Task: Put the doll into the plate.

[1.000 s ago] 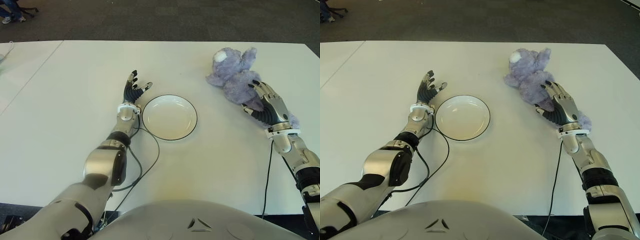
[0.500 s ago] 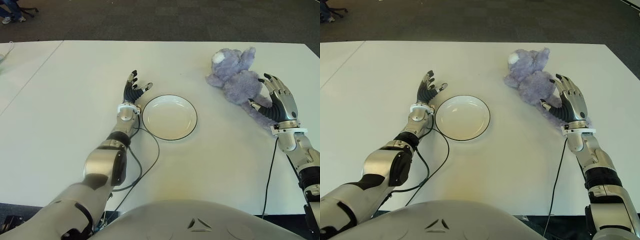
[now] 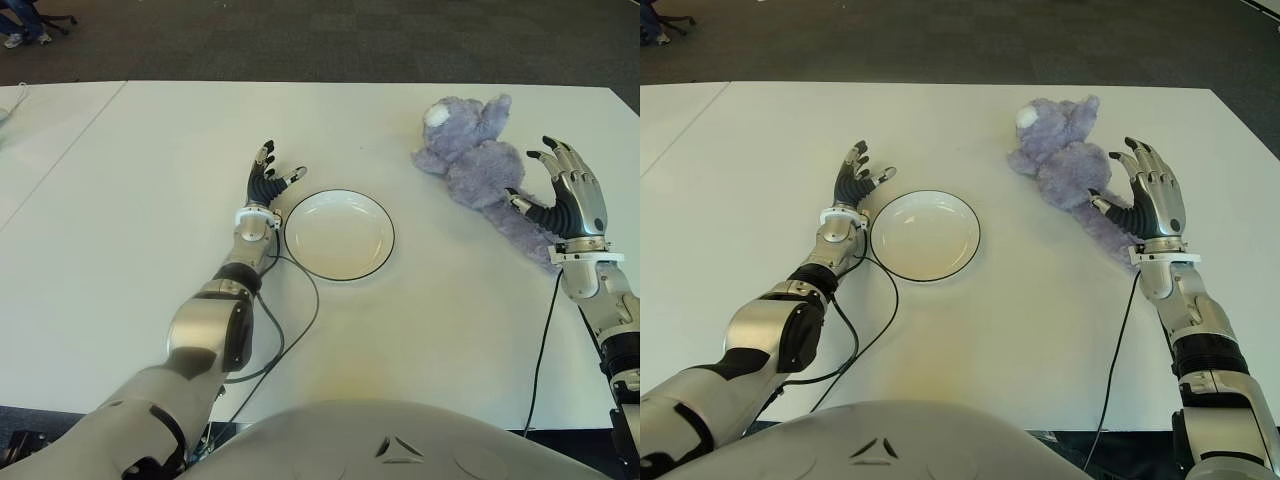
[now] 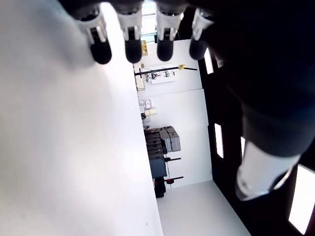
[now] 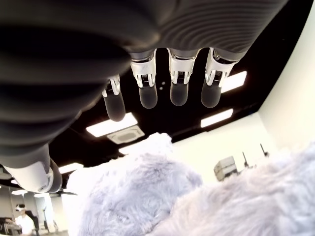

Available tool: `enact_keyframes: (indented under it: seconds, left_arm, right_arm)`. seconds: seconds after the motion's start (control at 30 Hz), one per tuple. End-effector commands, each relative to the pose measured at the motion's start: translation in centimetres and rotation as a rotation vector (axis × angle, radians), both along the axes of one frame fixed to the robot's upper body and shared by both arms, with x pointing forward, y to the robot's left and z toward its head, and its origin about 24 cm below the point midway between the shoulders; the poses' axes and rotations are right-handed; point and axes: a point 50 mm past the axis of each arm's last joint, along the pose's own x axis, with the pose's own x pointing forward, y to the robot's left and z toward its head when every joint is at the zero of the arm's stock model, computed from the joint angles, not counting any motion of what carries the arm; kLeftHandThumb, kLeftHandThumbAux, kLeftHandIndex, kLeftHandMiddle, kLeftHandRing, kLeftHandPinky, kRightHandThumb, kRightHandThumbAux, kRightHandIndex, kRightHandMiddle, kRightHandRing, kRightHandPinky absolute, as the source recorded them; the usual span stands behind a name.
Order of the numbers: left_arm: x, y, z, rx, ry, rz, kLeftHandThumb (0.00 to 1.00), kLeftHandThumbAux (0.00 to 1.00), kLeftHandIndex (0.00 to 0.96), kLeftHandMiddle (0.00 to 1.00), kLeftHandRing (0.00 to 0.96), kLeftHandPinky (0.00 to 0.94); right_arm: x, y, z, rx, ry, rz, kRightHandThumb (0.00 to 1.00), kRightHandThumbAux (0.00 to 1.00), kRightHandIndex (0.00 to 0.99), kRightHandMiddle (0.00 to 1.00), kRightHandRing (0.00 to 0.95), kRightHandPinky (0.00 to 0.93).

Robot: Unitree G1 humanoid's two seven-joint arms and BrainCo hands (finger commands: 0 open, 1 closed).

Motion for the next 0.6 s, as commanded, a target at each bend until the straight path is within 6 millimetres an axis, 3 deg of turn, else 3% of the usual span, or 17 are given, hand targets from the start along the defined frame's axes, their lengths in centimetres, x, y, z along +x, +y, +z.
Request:
enact_keyframes:
  seconds: [0.03,0.6]
  left_arm:
    - [-7.1,-0.3,-8.26,-0.009,0.406,0.013,0.0,0.755,0.038,0.061,0.07,0.105]
    - [-6.98,-0.34,-8.21,0.007,0.409,0.008,0.0,0.755,0.05,0.068,0.075,0.117]
  right_arm:
    - [-0.28,-0.5,0.17,-0.013,0.006,-0.026,0.406,0.482,0.158,0.0,0.0,0.0]
    - [-0.52,-0.22,-0.38,0.005,0.044,-0.011,0.419,0.494,0.168,0.0,0.0,0.005]
